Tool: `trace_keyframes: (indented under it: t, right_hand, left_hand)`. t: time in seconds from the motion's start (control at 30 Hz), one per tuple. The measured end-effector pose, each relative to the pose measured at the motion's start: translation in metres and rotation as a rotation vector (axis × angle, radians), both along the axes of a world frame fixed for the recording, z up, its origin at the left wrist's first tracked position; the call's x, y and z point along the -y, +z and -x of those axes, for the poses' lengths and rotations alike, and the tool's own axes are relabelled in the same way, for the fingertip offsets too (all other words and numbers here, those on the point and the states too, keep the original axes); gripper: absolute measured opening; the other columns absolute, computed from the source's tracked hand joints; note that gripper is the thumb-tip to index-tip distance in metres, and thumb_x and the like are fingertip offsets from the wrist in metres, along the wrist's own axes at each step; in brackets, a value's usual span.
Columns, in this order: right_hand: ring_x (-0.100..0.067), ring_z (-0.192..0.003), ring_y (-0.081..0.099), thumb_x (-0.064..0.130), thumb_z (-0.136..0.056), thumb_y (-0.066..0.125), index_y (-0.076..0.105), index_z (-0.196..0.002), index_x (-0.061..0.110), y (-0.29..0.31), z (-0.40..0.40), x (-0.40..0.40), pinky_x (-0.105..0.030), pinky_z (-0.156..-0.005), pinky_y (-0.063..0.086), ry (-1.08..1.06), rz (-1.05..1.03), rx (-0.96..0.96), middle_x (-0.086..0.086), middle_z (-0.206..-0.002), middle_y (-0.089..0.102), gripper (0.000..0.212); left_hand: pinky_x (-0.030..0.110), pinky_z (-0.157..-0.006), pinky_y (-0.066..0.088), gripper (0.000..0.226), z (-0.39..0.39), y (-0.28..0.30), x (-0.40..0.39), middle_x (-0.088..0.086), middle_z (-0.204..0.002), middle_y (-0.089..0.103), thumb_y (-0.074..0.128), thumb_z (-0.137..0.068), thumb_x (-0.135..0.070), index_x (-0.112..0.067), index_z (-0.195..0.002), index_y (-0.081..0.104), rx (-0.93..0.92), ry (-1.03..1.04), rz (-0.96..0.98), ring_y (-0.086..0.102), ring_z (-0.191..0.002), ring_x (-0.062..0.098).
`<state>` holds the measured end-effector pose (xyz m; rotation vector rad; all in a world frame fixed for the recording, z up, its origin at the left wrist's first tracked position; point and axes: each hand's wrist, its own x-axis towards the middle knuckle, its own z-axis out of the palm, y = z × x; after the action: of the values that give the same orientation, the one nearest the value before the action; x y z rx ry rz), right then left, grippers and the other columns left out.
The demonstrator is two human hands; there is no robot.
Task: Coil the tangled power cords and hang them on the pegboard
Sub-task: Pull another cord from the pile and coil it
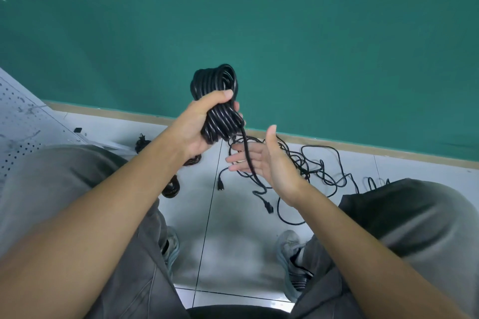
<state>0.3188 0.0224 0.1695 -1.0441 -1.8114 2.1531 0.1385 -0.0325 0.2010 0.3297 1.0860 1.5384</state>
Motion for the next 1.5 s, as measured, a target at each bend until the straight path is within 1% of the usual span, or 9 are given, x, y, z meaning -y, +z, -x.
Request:
trace_keyframes:
  t: [0.1,0.2,0.33,0.43,0.57,0.67,0.77,0.9,1.5]
  right_hand:
    - [-0.029,-0.092,0.074,0.057,-0.104,0.027,0.067,-0.119,0.010,0.005,-0.003,0.004,-0.028,-0.095,0.054,0.011,-0.114,0.022,-0.005,-0.098,0.078,0.064]
    - [-0.023,-0.073,0.064,0.020,-0.104,0.058,0.070,-0.119,0.007,0.004,-0.007,0.003,-0.016,-0.074,0.049,0.069,-0.254,0.038,0.012,-0.077,0.071,0.023]
    - [-0.012,-0.066,0.052,0.004,-0.101,0.059,0.068,-0.129,0.012,0.007,-0.009,-0.007,-0.026,-0.072,0.050,0.132,-0.468,0.070,0.020,-0.074,0.068,0.031]
    - [-0.024,-0.071,0.055,0.006,-0.103,0.055,0.072,-0.123,0.018,0.015,-0.011,-0.015,-0.030,-0.074,0.054,0.084,-0.568,0.068,0.020,-0.081,0.073,0.029]
    - [-0.004,-0.062,0.054,0.007,-0.098,0.064,0.071,-0.101,0.022,0.024,-0.012,-0.016,-0.015,-0.066,0.046,-0.011,-0.576,0.025,0.014,-0.080,0.074,0.017]
    - [-0.008,-0.064,0.062,0.018,-0.078,0.088,0.069,-0.086,0.014,0.029,-0.012,-0.019,-0.019,-0.065,0.050,-0.188,-0.564,-0.009,0.008,-0.076,0.074,0.021]
    - [-0.009,-0.060,0.054,0.026,-0.067,0.095,0.069,-0.074,0.010,0.034,-0.013,-0.022,-0.020,-0.059,0.044,-0.315,-0.545,-0.019,0.004,-0.066,0.068,0.032]
    - [-0.010,-0.067,0.063,0.013,-0.087,0.080,0.079,-0.086,0.016,0.037,-0.014,-0.023,-0.025,-0.069,0.055,-0.314,-0.432,-0.101,0.006,-0.077,0.076,0.003]
    - [-0.016,-0.069,0.069,0.007,-0.099,0.064,0.067,-0.103,-0.001,0.022,-0.016,-0.035,-0.038,-0.081,0.060,-0.243,-0.262,0.027,-0.007,-0.083,0.072,0.009]
  left_hand:
    - [0.056,-0.104,0.051,0.024,0.011,0.000,-0.002,0.006,-0.087,0.067,0.077,-0.080,-0.025,-0.011,-0.096,0.065,-0.029,0.147,-0.005,0.067,-0.078,0.023]
    - [0.050,-0.085,0.059,0.024,0.019,-0.003,-0.002,0.005,-0.081,0.069,0.080,-0.082,-0.025,-0.008,-0.095,0.069,-0.197,0.219,0.095,0.068,-0.077,0.026]
    - [0.029,-0.057,0.053,0.028,0.015,-0.011,-0.004,0.006,-0.075,0.068,0.082,-0.084,-0.028,-0.005,-0.092,0.068,-0.493,0.178,0.276,0.067,-0.065,0.020]
    - [0.032,-0.067,0.051,0.023,0.010,-0.019,-0.003,0.001,-0.067,0.064,0.082,-0.082,-0.029,-0.015,-0.077,0.064,-0.580,0.060,0.268,0.064,-0.064,0.018]
    - [0.034,-0.073,0.039,0.033,-0.001,-0.023,-0.003,0.002,-0.066,0.047,0.080,-0.080,-0.026,-0.018,-0.064,0.053,-0.631,-0.140,0.192,0.048,-0.067,0.018]
    - [0.037,-0.074,0.048,0.038,-0.015,-0.021,0.000,0.014,-0.079,0.056,0.080,-0.079,-0.023,0.009,-0.092,0.065,-0.517,-0.235,0.152,0.058,-0.074,0.025]
    - [0.042,-0.073,0.060,0.039,-0.025,-0.019,0.002,0.021,-0.083,0.067,0.076,-0.080,-0.030,0.004,-0.100,0.075,-0.356,-0.263,0.166,0.068,-0.074,0.032]
    - [0.054,-0.091,0.058,0.026,-0.029,-0.018,0.002,0.015,-0.095,0.070,0.075,-0.083,-0.034,-0.011,-0.096,0.080,-0.197,-0.257,0.119,0.071,-0.076,0.027]
    - [0.044,-0.084,0.061,0.049,-0.014,-0.012,0.000,0.009,-0.093,0.072,0.083,-0.064,-0.031,-0.005,-0.101,0.066,-0.028,-0.133,0.024,0.072,-0.076,0.024]
